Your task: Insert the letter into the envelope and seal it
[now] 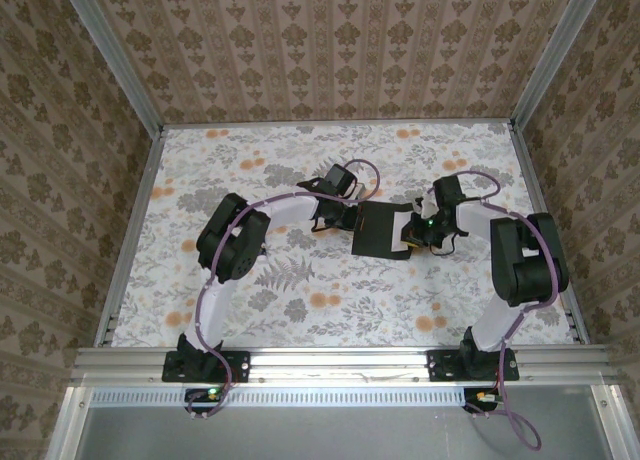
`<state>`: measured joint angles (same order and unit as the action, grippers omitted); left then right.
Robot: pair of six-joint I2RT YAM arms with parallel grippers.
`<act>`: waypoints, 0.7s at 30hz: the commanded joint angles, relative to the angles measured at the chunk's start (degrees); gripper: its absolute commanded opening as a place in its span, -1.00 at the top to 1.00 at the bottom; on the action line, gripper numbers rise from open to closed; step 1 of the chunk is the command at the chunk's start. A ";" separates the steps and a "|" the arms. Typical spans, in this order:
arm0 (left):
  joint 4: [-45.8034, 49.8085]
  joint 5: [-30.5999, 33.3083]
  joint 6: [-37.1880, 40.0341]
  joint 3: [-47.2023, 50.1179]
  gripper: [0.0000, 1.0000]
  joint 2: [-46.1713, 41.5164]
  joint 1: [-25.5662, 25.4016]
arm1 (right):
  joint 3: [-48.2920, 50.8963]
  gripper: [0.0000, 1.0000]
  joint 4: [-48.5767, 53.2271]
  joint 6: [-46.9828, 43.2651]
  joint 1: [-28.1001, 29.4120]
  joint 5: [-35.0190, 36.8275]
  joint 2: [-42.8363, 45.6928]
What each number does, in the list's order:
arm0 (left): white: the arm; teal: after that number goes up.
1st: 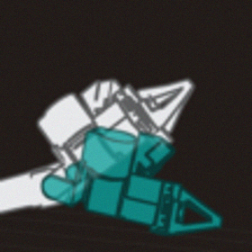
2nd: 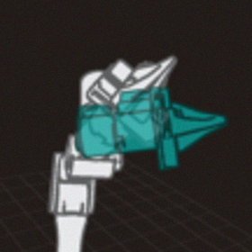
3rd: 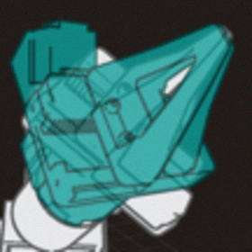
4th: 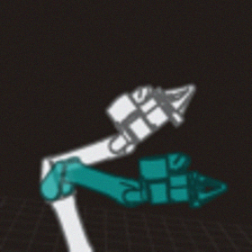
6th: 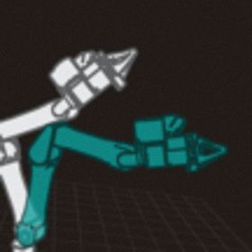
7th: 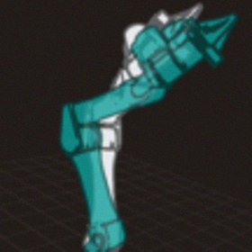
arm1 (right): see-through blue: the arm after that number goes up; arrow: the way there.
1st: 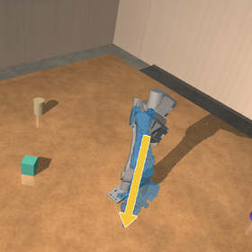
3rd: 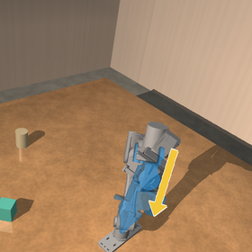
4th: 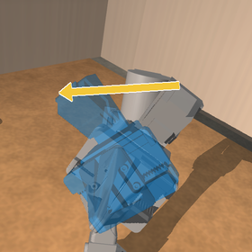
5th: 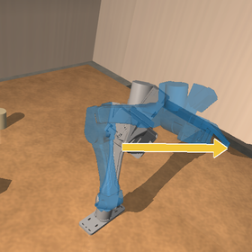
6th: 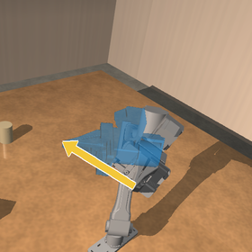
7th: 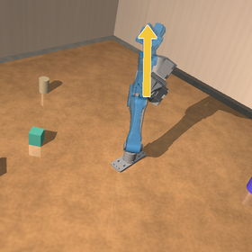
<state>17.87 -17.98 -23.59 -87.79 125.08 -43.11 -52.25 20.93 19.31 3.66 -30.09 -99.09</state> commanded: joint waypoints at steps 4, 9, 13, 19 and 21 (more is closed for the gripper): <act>6.75 0.71 -0.78 2.30 1.00 1.48 -0.90 | -1.52 1.00 -0.74 0.21 0.55 -0.88 -0.99; 6.71 0.40 -0.94 2.01 1.00 1.84 -0.94 | -1.98 1.00 -2.61 1.84 1.58 -1.12 -1.48; 6.74 0.33 -1.04 1.85 1.00 1.84 -0.96 | -2.99 1.00 -3.52 2.57 2.99 -1.19 -2.86; 6.92 0.41 -1.16 2.14 1.00 1.53 -1.01 | -3.84 1.00 -4.41 3.58 4.07 -0.97 -4.02; 6.88 0.39 -1.17 2.20 1.00 1.57 -1.01 | -3.98 1.00 -4.09 3.33 4.07 -0.70 -4.00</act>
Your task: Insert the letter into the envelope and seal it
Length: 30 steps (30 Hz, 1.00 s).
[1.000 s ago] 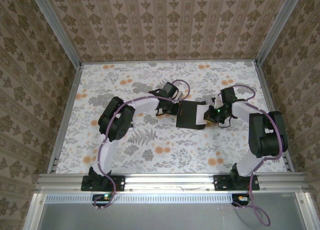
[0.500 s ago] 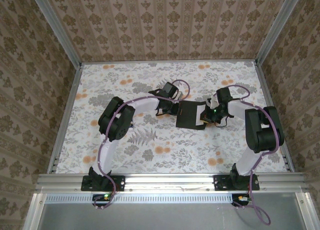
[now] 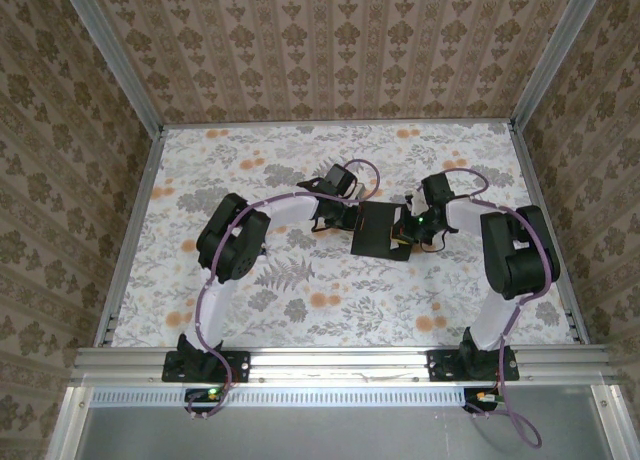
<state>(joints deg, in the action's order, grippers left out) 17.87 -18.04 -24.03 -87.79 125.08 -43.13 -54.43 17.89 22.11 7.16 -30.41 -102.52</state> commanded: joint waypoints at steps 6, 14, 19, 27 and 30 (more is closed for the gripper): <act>6.90 0.46 -0.76 2.10 1.00 1.66 -1.00 | -1.36 0.88 0.48 -0.03 0.27 0.90 0.78; 6.88 0.46 -0.83 2.54 1.00 1.40 -1.07 | 0.67 0.53 0.79 0.52 -1.31 0.70 3.15; 6.75 0.46 -0.95 2.75 1.00 1.36 -1.07 | 1.56 0.57 -0.34 1.40 -2.06 -0.86 3.64; 6.74 0.55 -1.09 2.99 1.00 1.08 -1.06 | 2.34 0.76 -1.15 2.24 -2.41 -0.88 3.33; 6.69 0.46 -1.19 3.05 1.00 1.02 -1.07 | 2.74 0.92 -1.38 2.38 -2.41 -0.53 3.40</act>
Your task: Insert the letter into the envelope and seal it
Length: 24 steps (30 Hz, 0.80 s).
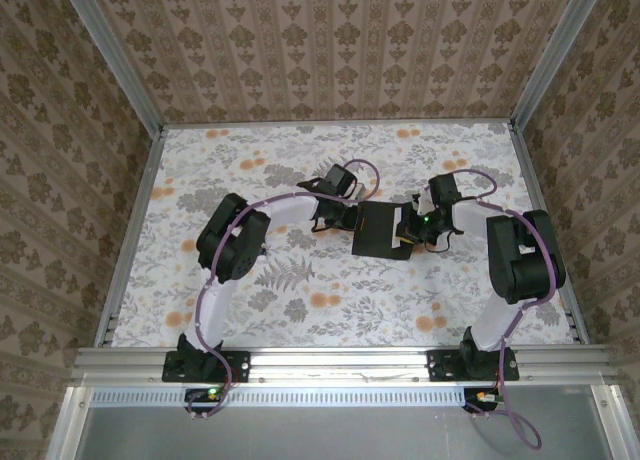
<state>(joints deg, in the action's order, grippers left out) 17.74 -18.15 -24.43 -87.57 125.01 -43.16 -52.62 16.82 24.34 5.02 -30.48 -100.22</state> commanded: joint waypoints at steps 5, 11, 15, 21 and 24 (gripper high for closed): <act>6.84 0.57 -0.82 2.76 1.00 1.11 -1.01 | 1.82 1.00 -1.91 1.57 -0.30 -0.64 1.12; 6.87 0.49 -1.14 2.76 1.00 1.02 -1.04 | 3.11 1.00 -4.87 4.35 -0.31 -1.16 1.34; 6.87 0.65 -1.52 2.93 1.00 1.02 -1.14 | 4.26 1.00 -7.53 6.92 -0.27 -1.51 1.51; 6.89 0.54 -2.03 2.98 1.00 0.86 -1.20 | 5.16 1.00 -10.87 9.91 -0.27 -2.98 1.04; 6.92 0.79 -2.26 2.93 1.00 0.68 -1.25 | 5.00 1.00 -11.37 10.42 -0.23 -3.60 0.89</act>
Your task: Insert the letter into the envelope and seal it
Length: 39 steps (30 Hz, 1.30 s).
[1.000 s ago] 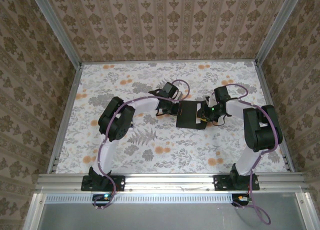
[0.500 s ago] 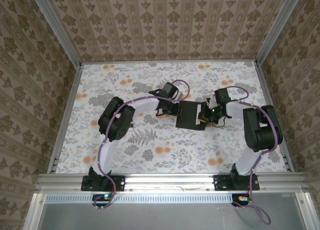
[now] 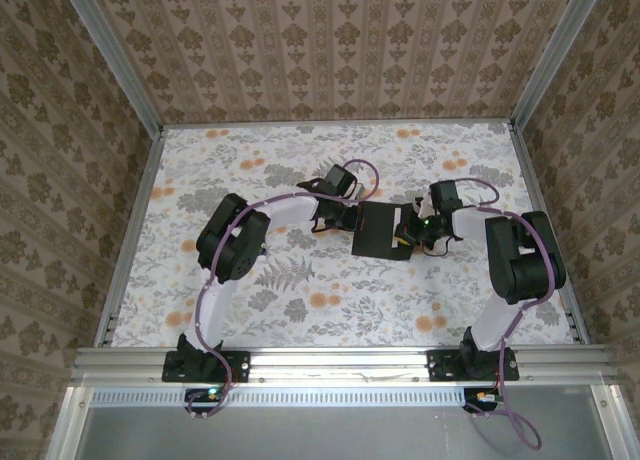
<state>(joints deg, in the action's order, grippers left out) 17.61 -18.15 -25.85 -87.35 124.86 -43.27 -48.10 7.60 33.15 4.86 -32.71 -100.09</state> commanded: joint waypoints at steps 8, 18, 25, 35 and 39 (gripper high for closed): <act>6.93 0.66 -1.31 2.66 1.00 0.83 -1.38 | 0.37 1.00 -2.55 1.45 -0.04 -2.68 -0.17; 7.19 0.63 -1.18 2.80 1.00 0.91 -1.35 | -1.37 0.66 3.19 -2.98 -0.85 0.70 1.65; 7.38 0.74 -1.09 2.71 1.00 1.09 -1.31 | -2.62 0.60 2.29 -2.73 -2.09 0.15 0.61; 7.83 0.71 -0.87 2.15 1.00 1.44 -1.31 | -3.64 0.74 0.45 -1.59 -2.23 -0.29 -1.73; 7.82 0.57 -0.95 2.10 1.00 1.58 -1.34 | -3.62 0.89 0.34 -1.59 -2.23 -0.33 -2.12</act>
<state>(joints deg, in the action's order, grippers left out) 17.82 -18.17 -26.37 -87.02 124.64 -43.53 -50.41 8.93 31.68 2.83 -33.04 -101.19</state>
